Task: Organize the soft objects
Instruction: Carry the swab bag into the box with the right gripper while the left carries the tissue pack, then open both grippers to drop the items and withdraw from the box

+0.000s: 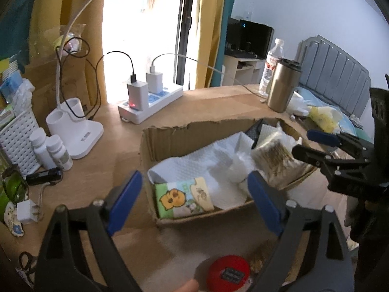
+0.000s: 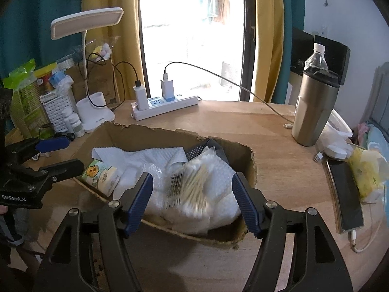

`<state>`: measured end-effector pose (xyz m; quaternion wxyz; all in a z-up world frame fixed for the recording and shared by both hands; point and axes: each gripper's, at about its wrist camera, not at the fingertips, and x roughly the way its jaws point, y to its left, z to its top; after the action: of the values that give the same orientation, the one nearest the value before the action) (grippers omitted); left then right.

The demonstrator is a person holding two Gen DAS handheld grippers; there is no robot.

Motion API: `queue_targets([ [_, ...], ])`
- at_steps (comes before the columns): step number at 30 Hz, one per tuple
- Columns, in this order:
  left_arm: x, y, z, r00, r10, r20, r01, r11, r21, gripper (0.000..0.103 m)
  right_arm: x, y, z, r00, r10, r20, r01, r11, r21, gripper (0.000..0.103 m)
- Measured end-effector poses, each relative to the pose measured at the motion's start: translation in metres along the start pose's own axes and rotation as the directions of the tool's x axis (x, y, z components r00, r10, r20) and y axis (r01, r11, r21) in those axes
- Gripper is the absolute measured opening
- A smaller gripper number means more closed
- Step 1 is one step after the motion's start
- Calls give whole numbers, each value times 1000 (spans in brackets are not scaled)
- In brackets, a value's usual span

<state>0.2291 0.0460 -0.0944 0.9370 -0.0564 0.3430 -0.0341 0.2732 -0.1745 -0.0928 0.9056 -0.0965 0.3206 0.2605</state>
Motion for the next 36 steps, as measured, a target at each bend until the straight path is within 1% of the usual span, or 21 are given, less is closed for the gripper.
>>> queue_targets([
  [11,-26,5,-8,999,11,32,-10,1000,-12,90,-18,18,-3,1000,-1,16,1,1000,-20,71],
  [20,-45,3,-19,999,5,50,-4,1000,-16,90,-37,31,-9,1000,0,26,1,999,-33,71],
  [27,-62,2,-30,998,-2,69,4,1000,-17,90,-49,45,-17,1000,6,26,-5,999,-49,71],
  [36,-78,8,-43,996,7,84,-4,999,-35,90,-58,56,-29,1000,11,16,-10,998,-61,71],
])
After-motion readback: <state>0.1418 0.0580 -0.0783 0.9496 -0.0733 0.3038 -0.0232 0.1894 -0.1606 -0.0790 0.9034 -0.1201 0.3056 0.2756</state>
